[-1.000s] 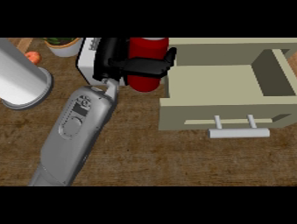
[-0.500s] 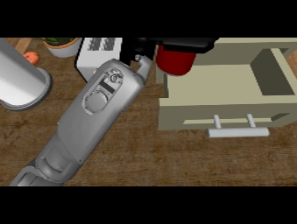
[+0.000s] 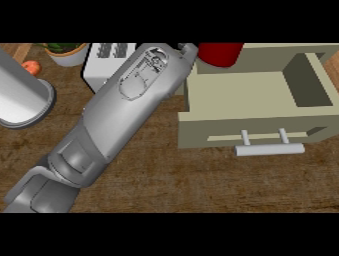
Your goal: Pick up the can, place it into the drawer and close the drawer
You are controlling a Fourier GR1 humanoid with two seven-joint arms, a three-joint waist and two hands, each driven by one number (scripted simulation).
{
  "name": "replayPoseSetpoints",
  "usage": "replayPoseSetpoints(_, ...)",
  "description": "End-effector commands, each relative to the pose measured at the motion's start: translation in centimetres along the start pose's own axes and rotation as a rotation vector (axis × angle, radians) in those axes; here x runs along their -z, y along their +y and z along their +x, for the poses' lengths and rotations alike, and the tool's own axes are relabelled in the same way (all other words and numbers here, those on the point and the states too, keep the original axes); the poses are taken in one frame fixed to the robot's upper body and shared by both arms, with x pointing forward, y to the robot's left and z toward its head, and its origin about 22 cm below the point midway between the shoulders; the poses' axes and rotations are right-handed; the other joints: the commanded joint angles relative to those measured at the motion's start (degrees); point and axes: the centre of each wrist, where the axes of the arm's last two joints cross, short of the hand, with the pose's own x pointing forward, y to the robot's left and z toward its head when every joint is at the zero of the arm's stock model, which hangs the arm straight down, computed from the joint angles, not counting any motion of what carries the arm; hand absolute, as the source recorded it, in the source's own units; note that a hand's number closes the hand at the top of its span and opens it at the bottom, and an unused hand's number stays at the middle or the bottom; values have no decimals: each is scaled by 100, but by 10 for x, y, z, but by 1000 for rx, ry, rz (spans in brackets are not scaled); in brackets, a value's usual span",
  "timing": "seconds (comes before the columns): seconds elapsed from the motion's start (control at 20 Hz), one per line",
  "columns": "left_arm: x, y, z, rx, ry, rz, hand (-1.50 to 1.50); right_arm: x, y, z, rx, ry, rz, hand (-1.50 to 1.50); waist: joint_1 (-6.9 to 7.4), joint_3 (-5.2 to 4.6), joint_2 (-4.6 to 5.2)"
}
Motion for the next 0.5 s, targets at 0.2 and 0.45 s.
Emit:
replayPoseSetpoints(0.2, 13, -9, -2, 41, 12, 5, 150, 6, -3, -16, -5, 3, 5, -150, -53, 4, 20)
replayPoseSetpoints(0.45, 11, -15, -15, 78, 28, 13, 150, 16, 8, -11, -2, -7, 27, -150, -147, 6, 44)
